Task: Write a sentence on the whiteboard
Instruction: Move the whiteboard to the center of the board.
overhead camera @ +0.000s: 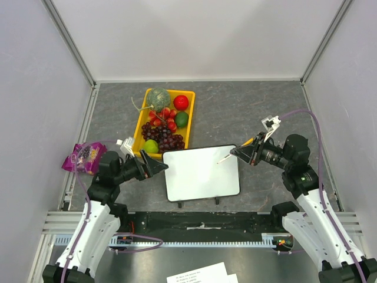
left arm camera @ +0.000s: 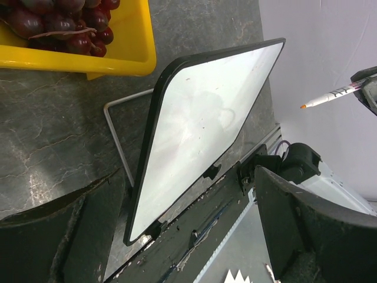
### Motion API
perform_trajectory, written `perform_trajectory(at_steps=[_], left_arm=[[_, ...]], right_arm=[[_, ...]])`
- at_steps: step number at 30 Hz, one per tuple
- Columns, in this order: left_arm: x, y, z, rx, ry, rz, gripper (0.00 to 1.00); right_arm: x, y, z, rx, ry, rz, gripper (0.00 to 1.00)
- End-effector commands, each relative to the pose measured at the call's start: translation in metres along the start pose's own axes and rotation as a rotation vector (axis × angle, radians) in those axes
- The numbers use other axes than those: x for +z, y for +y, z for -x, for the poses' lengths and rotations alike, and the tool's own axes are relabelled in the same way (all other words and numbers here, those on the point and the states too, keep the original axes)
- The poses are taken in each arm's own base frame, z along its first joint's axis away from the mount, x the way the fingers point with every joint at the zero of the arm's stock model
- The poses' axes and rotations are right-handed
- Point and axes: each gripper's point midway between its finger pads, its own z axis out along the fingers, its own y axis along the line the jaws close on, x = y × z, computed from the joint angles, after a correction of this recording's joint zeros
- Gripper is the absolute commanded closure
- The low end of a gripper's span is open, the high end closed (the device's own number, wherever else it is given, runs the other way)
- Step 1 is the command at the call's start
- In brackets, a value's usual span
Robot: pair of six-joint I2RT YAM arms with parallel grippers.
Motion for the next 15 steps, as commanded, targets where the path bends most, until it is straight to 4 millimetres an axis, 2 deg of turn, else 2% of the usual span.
perform_trajectory(at_steps=[1, 6, 15], left_arm=[[-0.003, -0.01, 0.011, 0.033, -0.037, -0.001, 0.06], [-0.001, -0.009, 0.008, 0.022, -0.016, 0.0, 0.08], [0.007, 0.0, 0.009, 0.02, -0.007, 0.012, 0.12]], right_arm=[[0.001, 0.005, 0.006, -0.031, 0.004, 0.025, 1.0], [0.002, 0.005, 0.006, -0.025, 0.015, 0.025, 1.0], [0.002, 0.0, -0.005, -0.013, 0.034, 0.023, 1.0]])
